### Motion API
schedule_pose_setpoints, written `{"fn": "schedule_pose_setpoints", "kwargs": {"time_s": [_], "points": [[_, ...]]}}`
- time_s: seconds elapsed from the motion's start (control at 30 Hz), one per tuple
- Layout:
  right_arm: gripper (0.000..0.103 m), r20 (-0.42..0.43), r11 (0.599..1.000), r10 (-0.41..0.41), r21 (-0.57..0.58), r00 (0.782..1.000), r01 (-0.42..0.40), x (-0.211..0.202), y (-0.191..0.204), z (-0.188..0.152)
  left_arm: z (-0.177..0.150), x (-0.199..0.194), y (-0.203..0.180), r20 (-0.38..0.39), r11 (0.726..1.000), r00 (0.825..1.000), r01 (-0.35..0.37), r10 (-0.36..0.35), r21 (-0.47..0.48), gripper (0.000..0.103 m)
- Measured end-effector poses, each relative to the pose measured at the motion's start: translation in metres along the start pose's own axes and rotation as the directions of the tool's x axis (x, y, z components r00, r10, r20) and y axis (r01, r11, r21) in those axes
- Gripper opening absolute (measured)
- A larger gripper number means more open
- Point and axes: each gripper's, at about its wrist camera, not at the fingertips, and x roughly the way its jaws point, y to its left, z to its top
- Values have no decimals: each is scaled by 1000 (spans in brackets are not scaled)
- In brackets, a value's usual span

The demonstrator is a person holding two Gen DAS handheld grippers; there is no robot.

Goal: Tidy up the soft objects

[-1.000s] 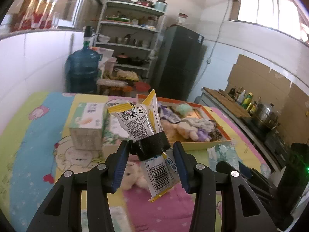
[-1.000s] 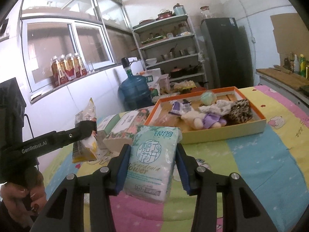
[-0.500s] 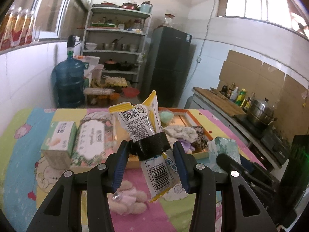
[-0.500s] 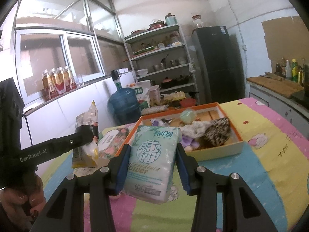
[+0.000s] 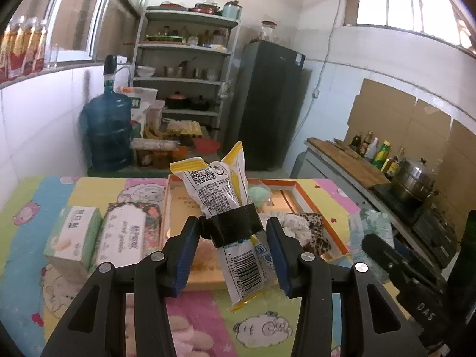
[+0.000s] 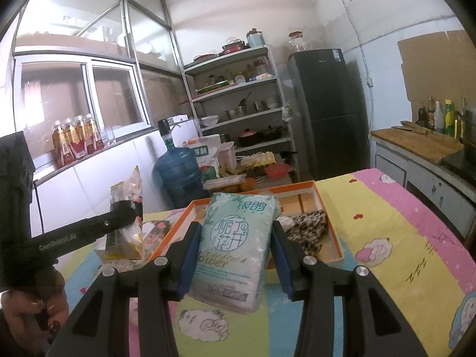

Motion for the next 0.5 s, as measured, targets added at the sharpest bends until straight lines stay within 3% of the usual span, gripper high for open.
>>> {"fn": "schedule_pose_setpoints", "kwargs": {"time_s": [0.5], "points": [[46, 9, 1000, -4, 11, 1000, 4, 38, -46, 37, 25, 71, -28, -47, 1000, 999, -23, 24, 12, 48]]}}
